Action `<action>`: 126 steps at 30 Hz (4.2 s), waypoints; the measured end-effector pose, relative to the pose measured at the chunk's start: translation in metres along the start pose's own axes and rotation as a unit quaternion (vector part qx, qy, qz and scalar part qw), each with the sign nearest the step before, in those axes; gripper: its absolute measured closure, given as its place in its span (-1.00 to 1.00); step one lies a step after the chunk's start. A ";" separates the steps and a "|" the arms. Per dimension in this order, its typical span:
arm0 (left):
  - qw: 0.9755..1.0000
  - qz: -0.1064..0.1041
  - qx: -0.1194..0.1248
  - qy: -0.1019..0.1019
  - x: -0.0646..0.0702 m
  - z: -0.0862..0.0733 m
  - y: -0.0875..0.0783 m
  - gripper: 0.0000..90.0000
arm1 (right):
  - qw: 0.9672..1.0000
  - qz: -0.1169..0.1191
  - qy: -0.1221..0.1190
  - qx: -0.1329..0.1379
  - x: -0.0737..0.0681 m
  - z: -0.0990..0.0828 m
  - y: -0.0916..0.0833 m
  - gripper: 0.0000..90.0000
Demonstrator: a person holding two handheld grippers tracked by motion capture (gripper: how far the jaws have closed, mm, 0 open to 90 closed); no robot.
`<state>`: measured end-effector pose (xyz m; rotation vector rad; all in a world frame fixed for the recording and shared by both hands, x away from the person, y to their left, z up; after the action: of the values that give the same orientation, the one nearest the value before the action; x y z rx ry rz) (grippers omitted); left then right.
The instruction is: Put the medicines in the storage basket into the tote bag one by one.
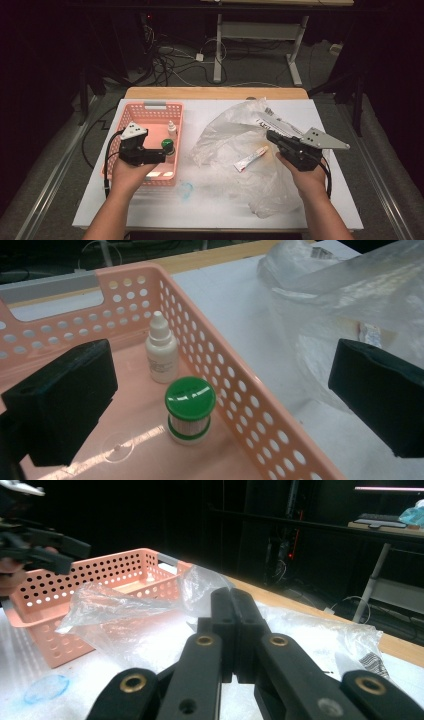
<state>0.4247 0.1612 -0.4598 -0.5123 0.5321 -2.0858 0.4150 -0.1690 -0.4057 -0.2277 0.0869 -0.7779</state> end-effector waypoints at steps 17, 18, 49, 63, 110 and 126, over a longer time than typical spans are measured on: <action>0.997 0.022 -0.068 -0.031 -0.033 -0.004 0.046 -0.97 | 1.000 0.001 -0.002 0.001 0.002 0.001 -0.002 1.00; 0.996 0.021 -0.076 -0.037 -0.035 -0.007 0.048 -0.97 | 1.000 0.001 -0.001 0.001 0.002 0.001 -0.002 1.00; 0.975 -0.015 -0.222 -0.009 -0.023 -0.043 0.067 -0.12 | 1.000 0.001 -0.001 -0.001 0.001 0.000 -0.001 1.00; 0.971 -0.006 -0.239 0.007 -0.022 -0.047 0.069 0.10 | 1.000 0.002 0.000 -0.002 0.001 -0.001 -0.001 1.00; 0.999 0.005 -0.032 0.018 0.005 -0.005 0.002 0.11 | 1.000 0.002 -0.004 0.002 0.000 0.001 -0.002 1.00; 1.000 -0.001 -0.005 0.015 0.012 -0.020 -0.010 0.11 | 1.000 0.006 -0.007 -0.007 -0.004 -0.003 0.000 1.00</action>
<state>0.4012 0.1597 -0.4694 -0.4870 0.5594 -2.0967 0.4114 -0.1666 -0.4085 -0.2449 0.0803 -0.7645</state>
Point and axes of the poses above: each handheld gripper's, and its own axes: y roughly forward along the jaws, z roughly out of its top, x roughly to its right, the point moved 10 cm from there along y, roughly forward along the jaws
